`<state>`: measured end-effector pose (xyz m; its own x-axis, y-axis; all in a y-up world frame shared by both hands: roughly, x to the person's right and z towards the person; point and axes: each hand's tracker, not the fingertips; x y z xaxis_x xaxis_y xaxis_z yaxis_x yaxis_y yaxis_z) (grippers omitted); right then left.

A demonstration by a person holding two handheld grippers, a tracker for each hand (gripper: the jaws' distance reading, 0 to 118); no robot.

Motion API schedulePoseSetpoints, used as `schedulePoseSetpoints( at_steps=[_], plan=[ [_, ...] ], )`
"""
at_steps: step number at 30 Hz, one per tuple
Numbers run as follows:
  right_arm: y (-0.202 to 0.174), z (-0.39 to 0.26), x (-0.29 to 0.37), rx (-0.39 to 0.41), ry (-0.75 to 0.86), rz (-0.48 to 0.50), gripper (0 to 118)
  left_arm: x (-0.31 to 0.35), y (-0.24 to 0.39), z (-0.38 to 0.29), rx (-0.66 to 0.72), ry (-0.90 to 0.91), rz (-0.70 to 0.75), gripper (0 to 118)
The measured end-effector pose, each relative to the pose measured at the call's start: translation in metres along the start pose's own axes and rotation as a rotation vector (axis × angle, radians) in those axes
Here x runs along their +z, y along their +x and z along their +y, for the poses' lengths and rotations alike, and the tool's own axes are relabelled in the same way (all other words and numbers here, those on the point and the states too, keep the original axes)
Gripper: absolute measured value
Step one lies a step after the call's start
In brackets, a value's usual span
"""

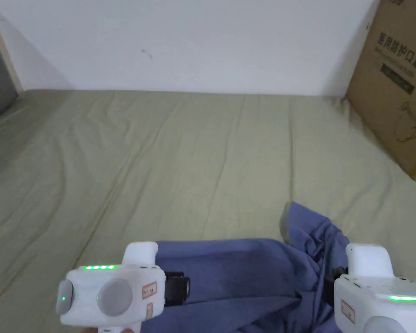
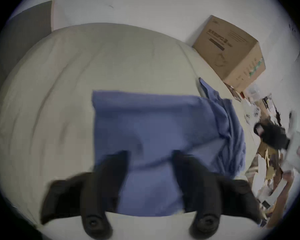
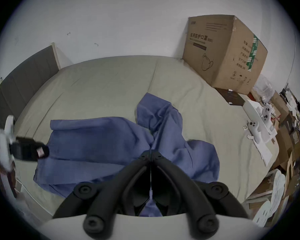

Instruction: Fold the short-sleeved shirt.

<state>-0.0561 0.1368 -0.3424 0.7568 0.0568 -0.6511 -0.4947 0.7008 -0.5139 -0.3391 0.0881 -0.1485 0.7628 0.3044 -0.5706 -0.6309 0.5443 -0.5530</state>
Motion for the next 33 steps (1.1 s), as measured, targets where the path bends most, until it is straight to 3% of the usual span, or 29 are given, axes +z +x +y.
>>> schedulePoseSetpoints(
  at_steps=[9, 13, 14, 15, 16, 17, 23, 24, 26, 27, 33],
  plan=[
    [0.005, 0.011, -0.021, -0.029, -0.023, -0.002, 0, -0.045, -0.050, 0.070, 0.094, 0.035, 0.094, 87],
    [0.011, 0.006, -0.032, -0.056, -0.054, -0.002, 0, -0.087, -0.049, 0.070, 0.083, -0.098, 0.077, 86],
    [0.012, 0.004, -0.034, -0.065, -0.062, -0.003, 0, -0.096, -0.047, 0.066, 0.078, -0.096, 0.069, 76],
    [0.014, 0.003, -0.035, -0.070, -0.071, -0.005, 0, -0.101, -0.045, 0.063, 0.039, -0.066, 0.122, 52],
    [0.015, 0.003, -0.035, -0.071, -0.075, -0.007, 0, -0.098, -0.042, 0.057, 0.016, -0.015, 0.237, 14],
    [0.018, 0.002, -0.035, -0.072, -0.074, -0.008, 0, -0.093, -0.044, 0.056, 0.051, 0.022, 0.162, 6],
    [0.049, 0.019, -0.040, -0.144, -0.055, 0.034, 1, -0.069, -0.046, 0.062, 0.081, 0.014, 0.103, 6],
    [0.056, 0.029, -0.044, -0.146, -0.062, 0.051, 8, -0.065, -0.045, 0.065, 0.076, 0.021, 0.100, 6],
    [0.068, 0.054, -0.060, -0.148, -0.103, 0.082, 66, -0.058, -0.041, 0.068, 0.057, 0.030, 0.088, 6],
    [0.074, 0.064, -0.071, -0.163, -0.085, 0.089, 85, -0.055, -0.038, 0.070, 0.047, 0.033, 0.088, 6],
    [0.093, 0.107, -0.154, -0.161, -0.249, 0.106, 83, -0.054, -0.031, 0.073, -0.011, 0.035, 0.110, 6]
  ],
)
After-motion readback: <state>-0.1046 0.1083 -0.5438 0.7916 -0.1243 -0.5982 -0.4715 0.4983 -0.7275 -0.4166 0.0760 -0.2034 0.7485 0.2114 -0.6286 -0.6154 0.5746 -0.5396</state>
